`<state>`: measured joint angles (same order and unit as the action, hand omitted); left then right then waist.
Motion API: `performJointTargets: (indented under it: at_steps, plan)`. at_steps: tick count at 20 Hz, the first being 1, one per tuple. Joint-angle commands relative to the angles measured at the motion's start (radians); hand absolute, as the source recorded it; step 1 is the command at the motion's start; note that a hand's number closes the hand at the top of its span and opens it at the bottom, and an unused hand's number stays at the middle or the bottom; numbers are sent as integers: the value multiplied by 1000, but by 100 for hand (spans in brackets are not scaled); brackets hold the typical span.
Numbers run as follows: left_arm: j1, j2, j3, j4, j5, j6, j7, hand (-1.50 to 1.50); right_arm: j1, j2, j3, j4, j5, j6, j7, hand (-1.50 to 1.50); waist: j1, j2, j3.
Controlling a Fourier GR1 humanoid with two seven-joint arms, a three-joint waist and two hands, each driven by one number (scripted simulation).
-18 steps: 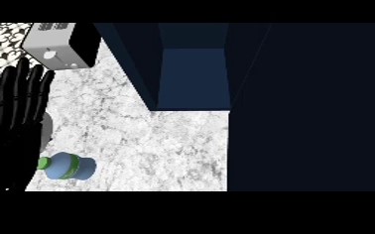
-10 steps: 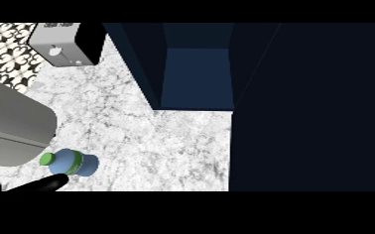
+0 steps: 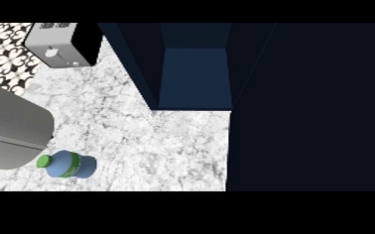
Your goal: Pick up the bottled water, place it into the cabinet and close the cabinet
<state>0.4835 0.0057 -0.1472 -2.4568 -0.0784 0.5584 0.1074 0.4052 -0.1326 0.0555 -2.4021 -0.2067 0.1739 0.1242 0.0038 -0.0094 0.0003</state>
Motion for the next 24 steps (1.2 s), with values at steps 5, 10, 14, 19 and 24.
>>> performJointTargets:
  at_steps: [5, 10, 14, 19, 24]
  plan:
    - [232, -1, -218, -172, -89, 65, -49, -150, 170, 16, 8, -140, -45, 40, 9, -150, -4, 2, 1]
    - [342, 14, -269, -93, -22, 78, -223, -150, 290, 16, 14, -192, -44, 91, -59, -150, -7, -4, 0]
    - [330, 36, -307, -118, -65, 113, -206, -150, 217, -6, -3, -221, -78, 60, 25, -150, -2, 4, 0]
    - [376, 8, -390, -50, -59, 160, -297, -150, 320, 17, 17, -200, -41, 110, -82, -150, -5, 1, 0]
    - [279, 14, -217, 30, 73, 148, -250, -150, 330, 16, 10, -203, -46, 115, -106, -150, -9, 6, -1]
